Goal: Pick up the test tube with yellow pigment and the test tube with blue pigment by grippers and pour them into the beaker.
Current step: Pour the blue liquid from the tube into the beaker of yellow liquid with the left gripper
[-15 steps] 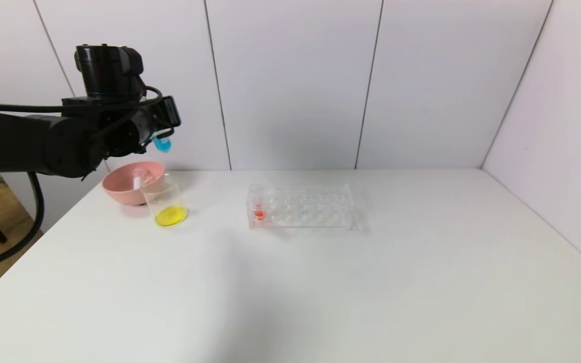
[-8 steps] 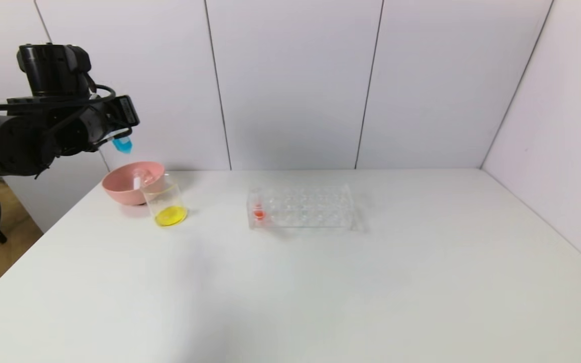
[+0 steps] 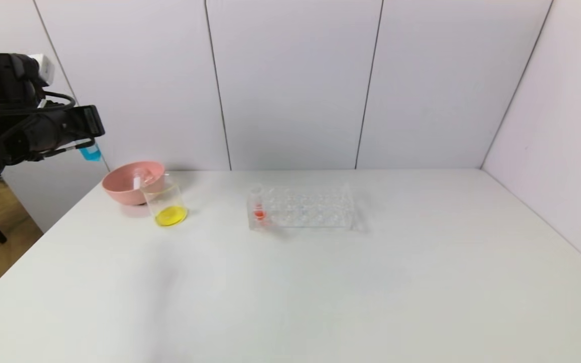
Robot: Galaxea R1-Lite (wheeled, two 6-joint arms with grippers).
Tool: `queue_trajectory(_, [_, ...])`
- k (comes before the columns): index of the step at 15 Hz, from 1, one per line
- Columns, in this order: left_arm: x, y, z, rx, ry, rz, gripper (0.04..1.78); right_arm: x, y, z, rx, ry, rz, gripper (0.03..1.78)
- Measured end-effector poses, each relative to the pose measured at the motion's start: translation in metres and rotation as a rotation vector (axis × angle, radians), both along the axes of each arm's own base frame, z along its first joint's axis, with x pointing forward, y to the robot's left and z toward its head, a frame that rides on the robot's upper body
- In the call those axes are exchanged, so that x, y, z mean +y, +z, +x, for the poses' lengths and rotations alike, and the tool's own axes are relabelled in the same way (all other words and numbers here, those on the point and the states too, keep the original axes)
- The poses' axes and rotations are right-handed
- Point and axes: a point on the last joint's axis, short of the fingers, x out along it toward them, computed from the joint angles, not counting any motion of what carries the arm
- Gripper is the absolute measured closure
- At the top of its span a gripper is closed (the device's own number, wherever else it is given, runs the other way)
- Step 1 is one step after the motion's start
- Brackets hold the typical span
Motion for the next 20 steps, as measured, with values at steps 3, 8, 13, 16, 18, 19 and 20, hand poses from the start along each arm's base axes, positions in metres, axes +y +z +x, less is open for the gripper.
queue_trajectory(3, [0.028,-0.010,-0.006,0.032,-0.077,-0.006,1.27,0.000,0.000,0.000,0.000,0.000,-0.001,0.10])
queue_trajectory(8, [0.040,-0.014,0.005,-0.053,-0.104,0.053,1.27,0.000,0.000,0.000,0.000,0.000,0.000,0.10])
queue_trajectory(13, [0.041,-0.015,0.017,-0.086,-0.241,0.100,1.27,0.000,0.000,0.000,0.000,0.000,0.000,0.10])
queue_trajectory(16, [0.043,-0.017,0.026,-0.067,-0.357,0.102,1.27,0.000,0.000,0.000,0.000,0.000,0.000,0.10])
queue_trajectory(18, [0.043,-0.019,0.029,-0.024,-0.409,0.113,1.27,0.000,0.000,0.000,0.000,0.000,-0.001,0.10])
queue_trajectory(19, [0.044,-0.017,0.031,-0.026,-0.436,0.136,1.27,0.000,0.000,0.000,0.000,0.000,0.000,0.10])
queue_trajectory(20, [0.046,-0.013,0.034,-0.035,-0.462,0.158,1.27,0.000,0.000,0.000,0.000,0.000,-0.001,0.10])
